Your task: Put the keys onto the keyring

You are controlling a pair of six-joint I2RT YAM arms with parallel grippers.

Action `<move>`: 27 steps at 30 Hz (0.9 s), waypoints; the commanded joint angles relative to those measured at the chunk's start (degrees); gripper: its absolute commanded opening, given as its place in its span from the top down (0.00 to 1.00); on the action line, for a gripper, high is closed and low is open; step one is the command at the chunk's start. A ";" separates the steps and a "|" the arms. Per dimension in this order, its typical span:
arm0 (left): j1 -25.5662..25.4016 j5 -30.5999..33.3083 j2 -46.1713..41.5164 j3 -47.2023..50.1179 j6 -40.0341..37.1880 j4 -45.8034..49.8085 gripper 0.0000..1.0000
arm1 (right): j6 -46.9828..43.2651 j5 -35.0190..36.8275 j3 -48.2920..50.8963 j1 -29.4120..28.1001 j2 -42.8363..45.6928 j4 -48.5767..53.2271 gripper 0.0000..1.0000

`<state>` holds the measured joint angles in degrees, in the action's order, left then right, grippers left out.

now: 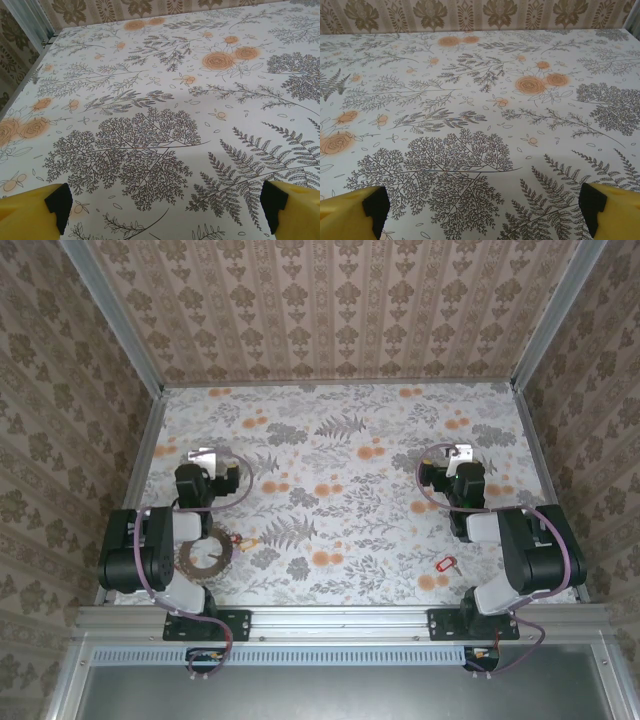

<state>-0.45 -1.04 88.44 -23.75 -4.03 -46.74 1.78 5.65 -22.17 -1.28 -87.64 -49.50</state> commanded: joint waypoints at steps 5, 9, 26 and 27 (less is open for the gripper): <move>-0.43 0.77 -0.60 0.25 0.69 -1.34 0.00 | 0.24 0.50 -0.97 -0.22 0.08 0.21 0.00; -0.36 0.71 -0.55 0.19 0.80 -1.40 0.00 | 0.26 0.50 -1.00 -0.22 0.01 0.19 0.00; -0.12 0.40 -0.59 0.19 0.87 -1.28 0.00 | 0.55 0.69 -0.90 -0.05 0.12 0.01 0.00; -0.16 0.40 -0.56 0.19 0.87 -1.25 0.00 | 0.84 1.30 -0.78 -0.02 0.15 -0.12 0.00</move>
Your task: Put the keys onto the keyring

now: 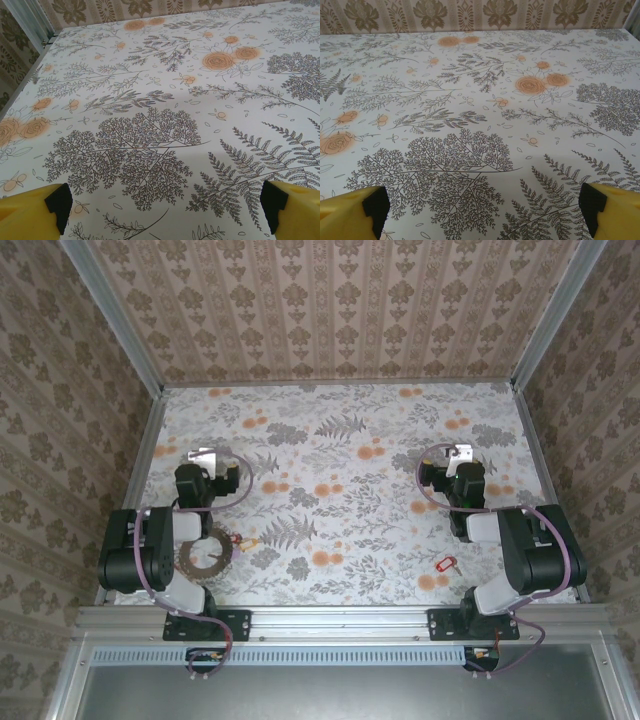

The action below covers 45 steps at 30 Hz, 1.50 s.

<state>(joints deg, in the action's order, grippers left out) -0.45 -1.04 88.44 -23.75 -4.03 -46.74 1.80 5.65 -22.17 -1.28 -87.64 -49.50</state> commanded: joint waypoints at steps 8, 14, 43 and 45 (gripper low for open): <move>-0.87 -0.97 -2.14 -0.20 -0.76 -0.23 0.00 | 3.73 8.00 0.61 0.05 2.33 -0.63 0.00; -4.32 6.65 -21.16 -14.48 6.21 38.69 0.00 | 5.71 13.09 2.00 0.26 9.51 2.48 0.00; -4.94 -4.65 -21.99 -11.41 41.54 86.15 0.00 | 40.47 5.09 -16.77 -15.64 29.53 62.71 0.01; -5.46 -3.42 -20.35 -10.91 43.38 85.84 0.00 | 39.79 5.90 -17.85 -15.60 29.25 63.45 0.00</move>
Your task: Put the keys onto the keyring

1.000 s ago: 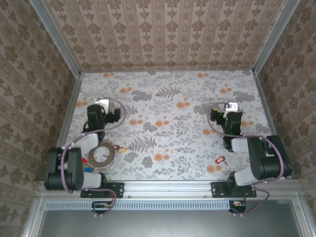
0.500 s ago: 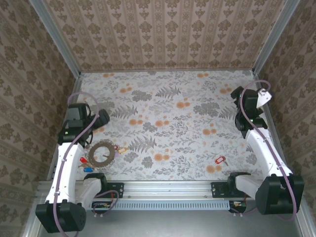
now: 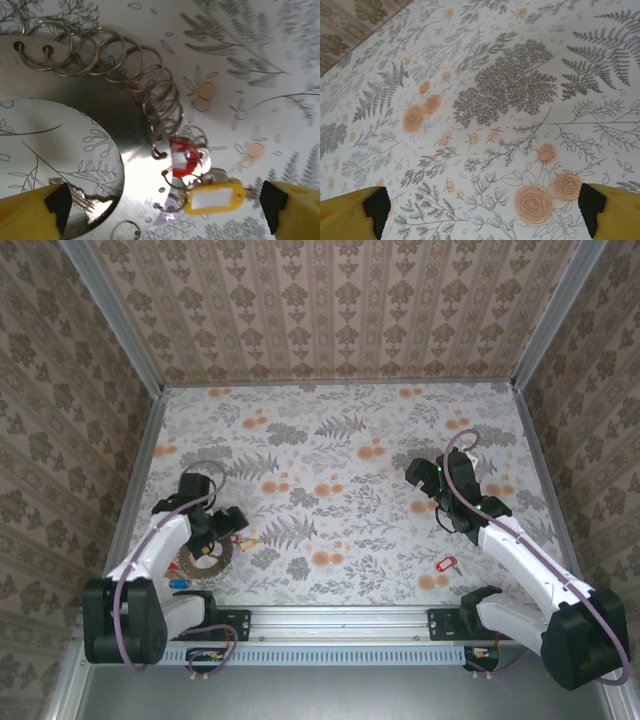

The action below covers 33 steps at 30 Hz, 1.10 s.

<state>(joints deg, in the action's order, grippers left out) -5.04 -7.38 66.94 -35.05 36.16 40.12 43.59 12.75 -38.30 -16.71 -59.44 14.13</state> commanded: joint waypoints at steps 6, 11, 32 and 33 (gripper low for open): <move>-5.15 -2.00 5.91 0.39 2.60 -9.22 0.00 | -1.88 -0.67 -4.44 -0.19 -1.41 -0.55 0.00; -11.61 -3.93 9.22 -1.17 3.29 -11.64 0.00 | 1.03 1.16 -6.48 0.06 -3.80 2.37 0.01; -49.28 -22.15 39.29 -40.99 -1.19 -5.48 0.01 | 15.18 -5.94 -10.75 11.96 -0.38 29.99 0.10; -49.80 -24.73 38.69 -41.56 -2.17 -4.49 0.01 | 13.20 -6.75 -10.23 11.88 0.03 28.34 0.12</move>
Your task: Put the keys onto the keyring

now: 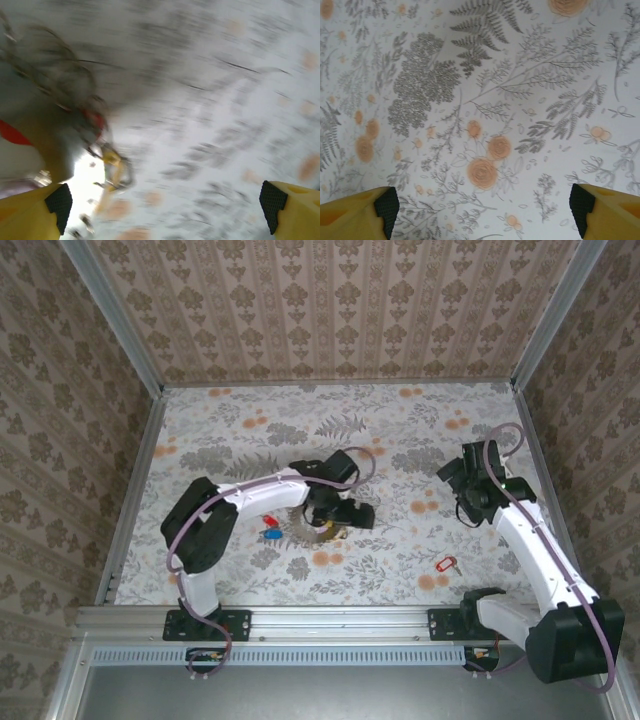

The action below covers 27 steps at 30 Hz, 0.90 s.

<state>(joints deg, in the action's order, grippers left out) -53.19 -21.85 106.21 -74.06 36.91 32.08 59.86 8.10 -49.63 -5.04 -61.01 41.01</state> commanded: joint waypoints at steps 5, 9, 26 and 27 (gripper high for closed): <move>0.08 -10.58 -11.34 -1.49 -6.85 13.01 0.00 | -11.68 -6.91 2.73 -1.83 -0.41 -6.19 0.32; 7.01 -11.86 -21.48 1.72 -7.02 15.31 0.00 | -15.92 -15.49 -2.61 -6.36 -10.90 -6.92 0.50; 30.40 8.66 -39.73 17.96 -13.81 -3.92 0.00 | -9.86 -38.69 -9.06 -16.12 -37.88 -28.40 0.72; 30.34 11.04 -39.85 18.85 -15.44 -4.60 0.00 | -9.62 -38.49 -9.38 -16.39 -38.69 -28.47 0.71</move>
<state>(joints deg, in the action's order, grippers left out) -22.79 -17.85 68.12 -57.58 25.96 35.38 50.72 -27.73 -56.69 -20.73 -97.67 14.68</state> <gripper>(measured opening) 0.999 0.284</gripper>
